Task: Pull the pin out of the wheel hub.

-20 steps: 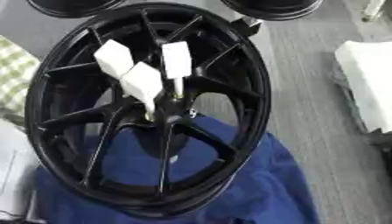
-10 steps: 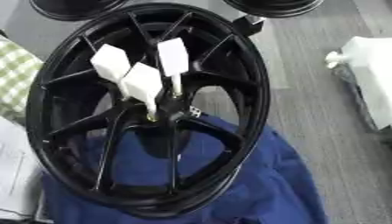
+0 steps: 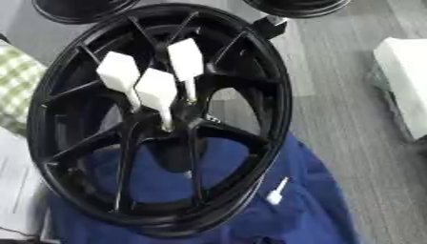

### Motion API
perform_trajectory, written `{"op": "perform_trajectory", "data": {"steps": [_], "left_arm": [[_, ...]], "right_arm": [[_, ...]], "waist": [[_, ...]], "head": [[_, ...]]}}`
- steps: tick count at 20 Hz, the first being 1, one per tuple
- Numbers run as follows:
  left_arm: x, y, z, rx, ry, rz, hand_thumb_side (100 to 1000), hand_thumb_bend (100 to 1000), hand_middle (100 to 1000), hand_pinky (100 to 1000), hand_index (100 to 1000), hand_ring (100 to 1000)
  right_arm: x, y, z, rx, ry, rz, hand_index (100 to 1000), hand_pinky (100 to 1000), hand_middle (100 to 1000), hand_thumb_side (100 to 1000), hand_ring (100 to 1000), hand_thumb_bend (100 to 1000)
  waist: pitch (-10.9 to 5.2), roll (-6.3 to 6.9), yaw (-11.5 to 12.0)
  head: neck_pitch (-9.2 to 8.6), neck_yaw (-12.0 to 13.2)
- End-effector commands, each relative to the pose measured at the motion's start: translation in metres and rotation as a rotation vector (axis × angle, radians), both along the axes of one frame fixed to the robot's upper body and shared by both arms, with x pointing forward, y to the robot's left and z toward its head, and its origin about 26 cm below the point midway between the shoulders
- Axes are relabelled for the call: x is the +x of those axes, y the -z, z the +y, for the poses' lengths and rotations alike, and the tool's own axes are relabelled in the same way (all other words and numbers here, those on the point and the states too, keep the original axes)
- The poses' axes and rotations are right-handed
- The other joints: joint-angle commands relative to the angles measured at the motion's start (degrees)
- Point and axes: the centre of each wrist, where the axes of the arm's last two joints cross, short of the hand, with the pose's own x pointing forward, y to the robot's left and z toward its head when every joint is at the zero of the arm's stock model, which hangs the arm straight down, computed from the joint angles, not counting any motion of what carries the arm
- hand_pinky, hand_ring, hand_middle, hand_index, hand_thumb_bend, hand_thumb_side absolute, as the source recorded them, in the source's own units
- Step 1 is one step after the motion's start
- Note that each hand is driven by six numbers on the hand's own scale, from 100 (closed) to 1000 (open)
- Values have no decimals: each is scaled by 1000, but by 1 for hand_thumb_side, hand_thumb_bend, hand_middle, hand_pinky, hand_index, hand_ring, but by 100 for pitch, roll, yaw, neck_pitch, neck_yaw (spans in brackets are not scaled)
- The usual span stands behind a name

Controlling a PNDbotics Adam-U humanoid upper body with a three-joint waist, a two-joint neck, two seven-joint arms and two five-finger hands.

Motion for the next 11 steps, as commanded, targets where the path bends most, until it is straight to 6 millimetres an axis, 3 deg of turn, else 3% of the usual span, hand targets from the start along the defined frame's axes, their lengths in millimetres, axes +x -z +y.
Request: {"op": "perform_trajectory", "data": {"steps": [1,5,11], "left_arm": [[-1,-12,-2,18,17,-36,716,172,502,700,719,687],[1,-15,-11,4,42,-53,714,175,502,700,718,688],[4,-18,-27,-6,87,-90,708,175,503,701,720,688]], "right_arm": [[2,-15,5,37,-33,-58,851,960,629,362,741,100],[8,-20,13,120,-92,-90,849,971,624,439,738,100],[20,-26,28,252,-187,-135,848,977,614,482,727,100]], "waist": [[-115,-6,12],[-124,-3,41],[-122,18,114]], "head": [[-1,-41],[1,-86],[-13,-169]]}}
